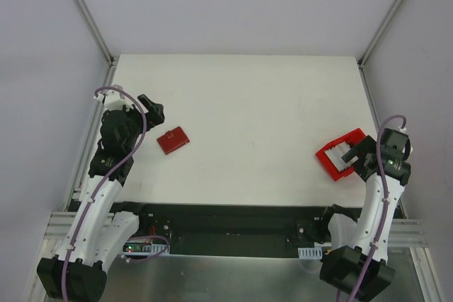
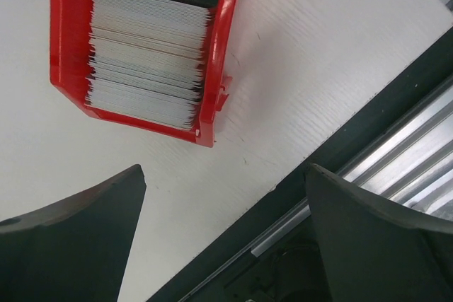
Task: Put the credit cards into the card holder
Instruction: Move the storage box to the center of the board.
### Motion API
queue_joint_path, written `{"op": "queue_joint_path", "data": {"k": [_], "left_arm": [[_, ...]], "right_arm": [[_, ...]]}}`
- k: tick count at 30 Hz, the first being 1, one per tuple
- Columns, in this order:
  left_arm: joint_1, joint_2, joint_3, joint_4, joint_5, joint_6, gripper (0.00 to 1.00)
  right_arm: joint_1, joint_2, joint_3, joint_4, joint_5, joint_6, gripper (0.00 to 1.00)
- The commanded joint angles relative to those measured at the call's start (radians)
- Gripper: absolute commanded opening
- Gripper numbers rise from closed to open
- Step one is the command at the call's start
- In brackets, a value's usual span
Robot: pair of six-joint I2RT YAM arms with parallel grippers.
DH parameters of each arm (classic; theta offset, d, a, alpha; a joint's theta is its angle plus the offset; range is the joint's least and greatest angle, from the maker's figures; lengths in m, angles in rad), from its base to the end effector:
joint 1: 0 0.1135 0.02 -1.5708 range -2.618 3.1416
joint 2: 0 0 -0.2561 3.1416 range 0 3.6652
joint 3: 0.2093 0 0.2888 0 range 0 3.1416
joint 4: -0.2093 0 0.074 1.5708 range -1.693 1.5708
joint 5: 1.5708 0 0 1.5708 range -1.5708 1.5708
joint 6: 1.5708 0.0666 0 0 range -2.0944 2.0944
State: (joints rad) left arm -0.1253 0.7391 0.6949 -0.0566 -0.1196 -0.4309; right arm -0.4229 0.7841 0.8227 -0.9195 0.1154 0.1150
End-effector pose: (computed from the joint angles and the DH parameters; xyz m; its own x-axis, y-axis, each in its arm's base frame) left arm 0.2540 -0.0240 0.3194 -0.0933 -0.4062 -0.9090 -0.0360 0.9138 -0.4047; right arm 0.1864 -0.0923 0.2571 -0.6443 0.4150 -0.6424 0.5521 0.8336 -0.0152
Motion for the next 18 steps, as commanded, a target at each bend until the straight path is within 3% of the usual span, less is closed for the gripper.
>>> {"op": "queue_joint_path", "data": {"k": [1,12,18], "left_arm": [[-0.005,0.002,-0.018,-0.002,0.153,-0.105,0.99],[-0.004,0.152,0.057,-0.002,0.342,-0.002,0.99],[-0.004,0.201,0.087,-0.002,0.38,0.021,0.99]], "right_arm": [[-0.103,0.029,-0.011,-0.001,-0.091,0.031,0.96],[-0.172,0.105,-0.066,0.255,-0.105,0.103,0.96],[-0.195,0.268,-0.007,0.378,-0.091,0.143,0.99]]}}
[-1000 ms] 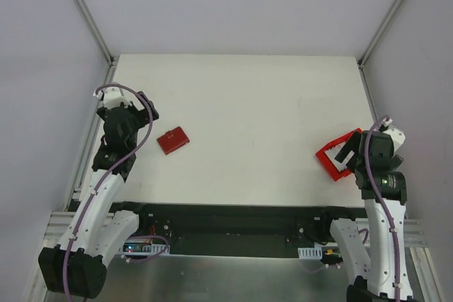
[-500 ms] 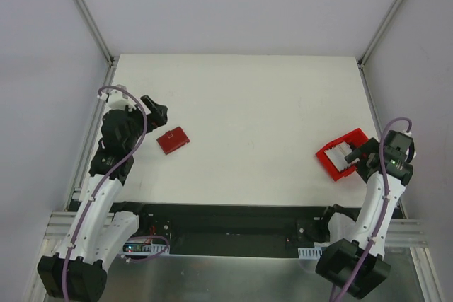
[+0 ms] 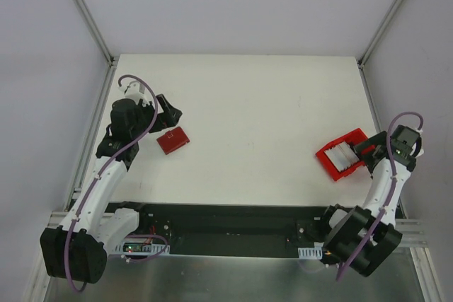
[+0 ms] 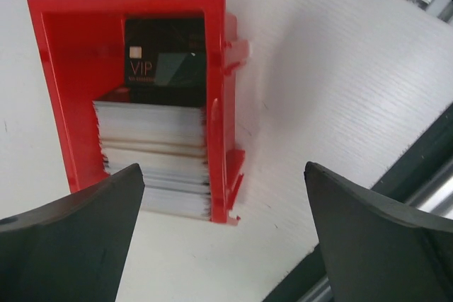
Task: Put the credit cards into the card holder
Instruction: Move the storage box to the center of the board.
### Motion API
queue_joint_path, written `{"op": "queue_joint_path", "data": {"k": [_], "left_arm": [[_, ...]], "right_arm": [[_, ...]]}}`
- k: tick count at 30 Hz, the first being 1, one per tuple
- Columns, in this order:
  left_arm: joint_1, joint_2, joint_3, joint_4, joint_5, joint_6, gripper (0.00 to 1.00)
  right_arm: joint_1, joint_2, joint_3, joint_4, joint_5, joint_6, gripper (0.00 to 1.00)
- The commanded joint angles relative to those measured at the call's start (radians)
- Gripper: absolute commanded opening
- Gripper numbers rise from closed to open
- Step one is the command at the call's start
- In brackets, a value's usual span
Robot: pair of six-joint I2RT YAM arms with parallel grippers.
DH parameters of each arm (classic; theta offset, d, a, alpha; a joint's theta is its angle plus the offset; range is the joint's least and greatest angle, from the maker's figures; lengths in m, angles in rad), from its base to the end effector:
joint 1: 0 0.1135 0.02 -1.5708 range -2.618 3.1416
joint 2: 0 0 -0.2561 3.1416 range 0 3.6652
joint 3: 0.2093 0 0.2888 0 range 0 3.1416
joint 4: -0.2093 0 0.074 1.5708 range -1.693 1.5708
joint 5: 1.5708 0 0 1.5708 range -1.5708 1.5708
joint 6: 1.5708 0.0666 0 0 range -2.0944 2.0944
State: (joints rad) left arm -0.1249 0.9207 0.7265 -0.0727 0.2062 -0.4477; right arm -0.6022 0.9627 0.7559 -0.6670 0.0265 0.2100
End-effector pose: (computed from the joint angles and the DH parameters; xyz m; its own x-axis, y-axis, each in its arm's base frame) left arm 0.2841 -0.0494 0.2850 -0.3735 -0.3801 -0.8462 0.1733 0.8675 -0.4662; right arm 0.2073 -0.1446 0.2166 -0.4970 0.5945 -0.6321 0.6993 0.7057 0.1139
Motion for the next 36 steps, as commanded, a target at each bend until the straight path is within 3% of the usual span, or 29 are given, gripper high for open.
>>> {"op": "queue_joint_path", "data": {"k": [1,11,21,25,27,36], "left_arm": [[-0.004,0.021,0.059,0.016,0.062,0.038,0.99],[-0.004,0.036,0.053,0.016,0.085,0.05,0.99],[-0.004,0.078,0.065,0.016,0.114,0.05,0.99],[-0.004,0.092,0.068,0.016,0.119,0.05,0.99],[-0.005,0.098,0.071,0.016,0.124,0.049,0.99],[-0.004,0.115,0.062,0.016,0.127,0.046,0.99]], "right_arm": [[-0.016,0.114,0.066,0.132,0.007,0.055,0.96],[-0.024,0.218,0.037,0.283,0.019,0.057,0.69],[-0.03,0.334,0.014,0.342,-0.013,0.066,0.54],[-0.03,0.338,-0.02,0.376,-0.016,0.074,0.49],[-0.03,0.335,-0.038,0.383,-0.016,0.089,0.42],[-0.024,0.286,-0.105,0.426,-0.093,0.192,0.32]]}}
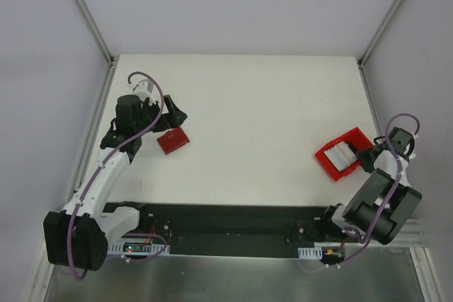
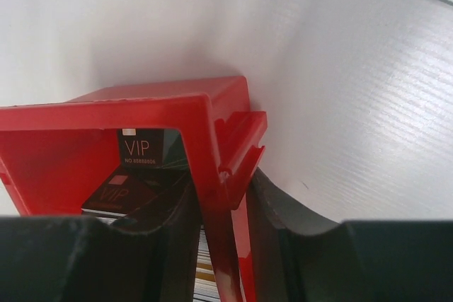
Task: Put the credit cards into the card holder
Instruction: Move the storage box to the center of the board.
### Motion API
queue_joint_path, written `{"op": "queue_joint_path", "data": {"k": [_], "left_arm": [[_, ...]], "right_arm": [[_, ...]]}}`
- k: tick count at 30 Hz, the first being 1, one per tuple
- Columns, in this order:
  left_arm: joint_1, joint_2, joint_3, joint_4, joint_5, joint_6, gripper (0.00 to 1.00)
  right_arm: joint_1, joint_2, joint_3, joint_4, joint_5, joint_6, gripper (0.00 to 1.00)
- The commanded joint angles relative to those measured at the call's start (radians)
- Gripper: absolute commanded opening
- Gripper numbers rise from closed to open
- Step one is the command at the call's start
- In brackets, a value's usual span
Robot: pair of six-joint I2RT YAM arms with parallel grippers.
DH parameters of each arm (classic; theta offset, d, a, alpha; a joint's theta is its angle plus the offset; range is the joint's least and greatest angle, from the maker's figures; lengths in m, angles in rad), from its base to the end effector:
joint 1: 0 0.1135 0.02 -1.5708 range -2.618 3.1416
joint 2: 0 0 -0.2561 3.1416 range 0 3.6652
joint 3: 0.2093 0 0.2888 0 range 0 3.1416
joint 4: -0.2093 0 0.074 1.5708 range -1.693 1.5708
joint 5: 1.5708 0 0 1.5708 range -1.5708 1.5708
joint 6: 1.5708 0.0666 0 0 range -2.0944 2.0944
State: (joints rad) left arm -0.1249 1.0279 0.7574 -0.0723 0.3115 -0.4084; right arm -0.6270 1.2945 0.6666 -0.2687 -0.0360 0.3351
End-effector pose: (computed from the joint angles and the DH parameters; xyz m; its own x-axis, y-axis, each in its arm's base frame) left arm 0.3004 -0.0583 0.2689 -0.4669 -0.3224 -0.8235 0.2392 0.8504 -0.4686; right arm 0.2458 -0.1751 0.1327 -0.4106 0.7033 -0.5803 0.7446 0.6260 0.2319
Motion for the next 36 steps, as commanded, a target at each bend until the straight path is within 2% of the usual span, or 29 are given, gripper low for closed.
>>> {"op": "queue_joint_path", "data": {"k": [1,12,25,36], "left_arm": [[-0.004,0.009,0.03,0.016,0.024,0.006,0.99],[-0.004,0.009,0.014,0.012,0.02,-0.006,0.99],[-0.004,-0.009,-0.055,-0.027,0.023,-0.07,0.99],[-0.004,-0.023,-0.079,-0.092,-0.002,-0.102,0.99]], "right_arm": [[0.003,-0.052,-0.022,0.026,-0.027,0.076,0.31],[0.118,-0.072,-0.03,0.016,0.068,0.191,0.2],[0.47,0.018,0.057,-0.004,0.266,0.445,0.11],[0.809,0.232,0.289,-0.101,0.464,0.674,0.1]]}}
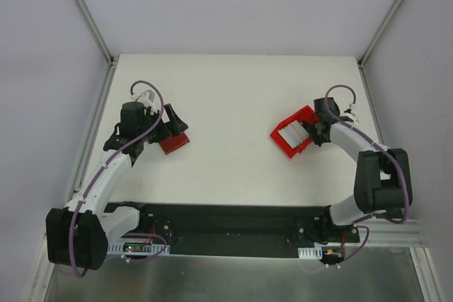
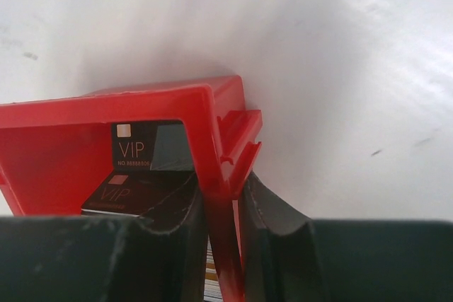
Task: Put the credit cards into the card holder
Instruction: Move the storage box to the center of the board.
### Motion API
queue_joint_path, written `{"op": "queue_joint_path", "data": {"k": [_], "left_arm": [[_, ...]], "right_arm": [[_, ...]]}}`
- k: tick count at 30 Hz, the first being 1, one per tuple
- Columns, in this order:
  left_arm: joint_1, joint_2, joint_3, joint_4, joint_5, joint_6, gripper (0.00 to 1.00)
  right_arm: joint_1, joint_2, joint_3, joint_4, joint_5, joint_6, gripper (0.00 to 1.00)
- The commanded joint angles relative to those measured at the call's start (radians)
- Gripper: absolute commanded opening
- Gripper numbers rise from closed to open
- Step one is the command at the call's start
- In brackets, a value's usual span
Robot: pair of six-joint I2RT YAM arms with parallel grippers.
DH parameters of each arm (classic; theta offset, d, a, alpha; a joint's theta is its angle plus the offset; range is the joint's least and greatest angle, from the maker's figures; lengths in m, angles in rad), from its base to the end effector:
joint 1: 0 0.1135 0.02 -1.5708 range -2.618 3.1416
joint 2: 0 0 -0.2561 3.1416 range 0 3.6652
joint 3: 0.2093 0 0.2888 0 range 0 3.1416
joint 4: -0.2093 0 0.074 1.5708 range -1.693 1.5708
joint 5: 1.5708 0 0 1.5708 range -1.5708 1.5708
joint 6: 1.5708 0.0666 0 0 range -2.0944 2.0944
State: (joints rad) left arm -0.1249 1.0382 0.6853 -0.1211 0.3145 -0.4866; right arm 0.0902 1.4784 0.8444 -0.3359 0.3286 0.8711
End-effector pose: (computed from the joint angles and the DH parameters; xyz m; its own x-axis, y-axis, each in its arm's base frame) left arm 0.2931 -0.0576 0.2301 -0.5834 -0.3749 -0.7205 0.1343 0.8303 -0.5409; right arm 0.3376 0.0089 0.1365 -0.4552 0.6859 -0.5677 0.6906 0.6745 0.2611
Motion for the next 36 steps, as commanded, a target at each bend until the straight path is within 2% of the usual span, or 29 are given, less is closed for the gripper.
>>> {"op": "queue_joint_path", "data": {"k": [1,14,21,28,36], "left_arm": [[-0.004,-0.036,-0.007,-0.052,-0.014,-0.027,0.99],[-0.004,-0.05,-0.017,-0.097,-0.052,-0.033,0.99],[-0.004,-0.03,-0.012,-0.101,-0.057,-0.038,0.99],[-0.005,-0.02,-0.003,-0.129,-0.043,-0.04,0.99],[-0.004,-0.033,-0.018,-0.16,-0.042,-0.044,0.99]], "right_arm": [[0.112,0.065,0.126,-0.035,0.108,0.16,0.1],[0.377,0.258,0.364,-0.155,0.222,0.316,0.1],[0.463,0.255,0.361,-0.17,0.245,0.44,0.1],[0.497,0.292,0.38,-0.164,0.193,0.537,0.13],[0.566,0.295,0.374,-0.179,0.217,0.699,0.15]]}}
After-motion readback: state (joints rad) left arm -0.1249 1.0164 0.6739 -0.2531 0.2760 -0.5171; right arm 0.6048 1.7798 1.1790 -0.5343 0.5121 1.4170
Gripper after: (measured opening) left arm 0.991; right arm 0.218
